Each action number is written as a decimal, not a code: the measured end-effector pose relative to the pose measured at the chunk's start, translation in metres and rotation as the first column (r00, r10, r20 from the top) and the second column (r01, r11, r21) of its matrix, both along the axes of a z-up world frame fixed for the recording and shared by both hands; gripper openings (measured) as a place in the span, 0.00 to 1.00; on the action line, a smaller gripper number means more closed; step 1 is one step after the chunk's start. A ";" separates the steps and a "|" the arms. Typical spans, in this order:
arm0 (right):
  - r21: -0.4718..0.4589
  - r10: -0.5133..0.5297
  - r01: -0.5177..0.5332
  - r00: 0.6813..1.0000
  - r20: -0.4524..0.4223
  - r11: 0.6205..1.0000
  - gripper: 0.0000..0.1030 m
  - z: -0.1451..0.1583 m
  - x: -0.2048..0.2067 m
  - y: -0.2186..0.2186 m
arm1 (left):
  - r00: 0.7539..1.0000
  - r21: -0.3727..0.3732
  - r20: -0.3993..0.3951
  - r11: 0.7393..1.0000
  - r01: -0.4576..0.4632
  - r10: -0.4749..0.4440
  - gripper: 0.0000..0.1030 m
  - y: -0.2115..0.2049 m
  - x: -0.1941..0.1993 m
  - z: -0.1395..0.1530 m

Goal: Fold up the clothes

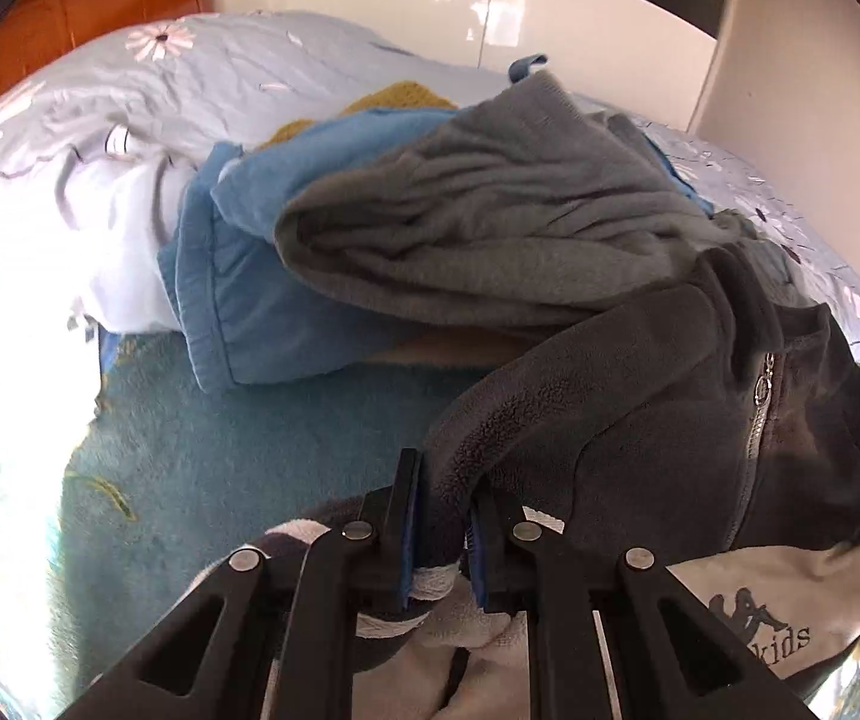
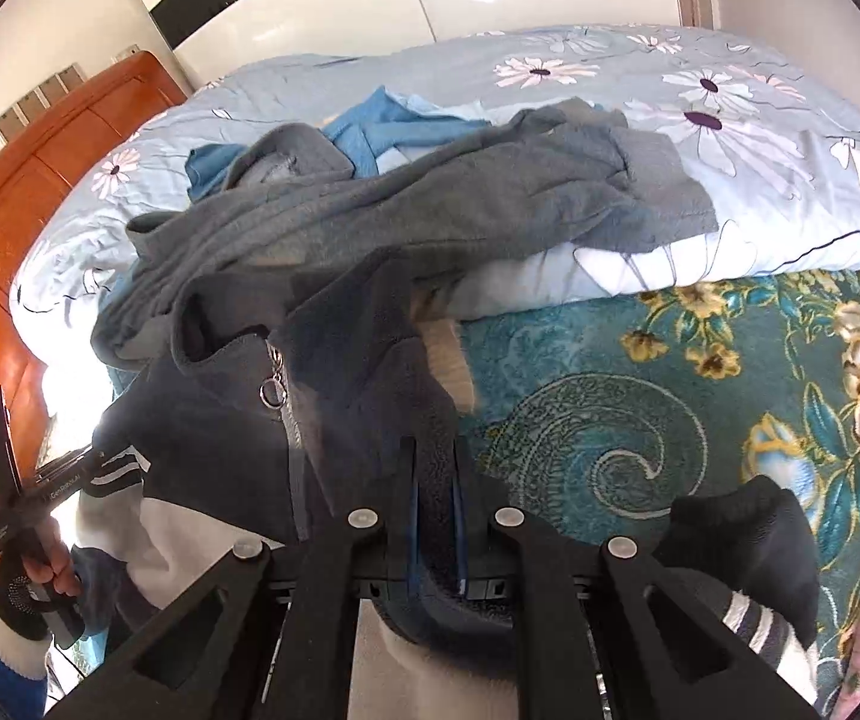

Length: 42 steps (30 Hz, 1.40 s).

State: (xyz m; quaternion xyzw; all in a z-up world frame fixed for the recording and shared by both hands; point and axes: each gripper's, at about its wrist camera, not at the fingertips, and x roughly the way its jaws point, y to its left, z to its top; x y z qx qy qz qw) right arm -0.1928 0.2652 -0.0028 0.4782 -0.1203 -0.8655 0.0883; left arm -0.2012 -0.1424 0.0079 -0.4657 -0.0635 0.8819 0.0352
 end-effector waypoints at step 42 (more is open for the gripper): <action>-0.361 -0.559 0.552 0.823 0.096 0.752 0.13 -0.048 0.175 0.165 | 0.964 0.321 0.264 0.945 -0.063 -0.025 0.71 -0.023 0.209 -0.034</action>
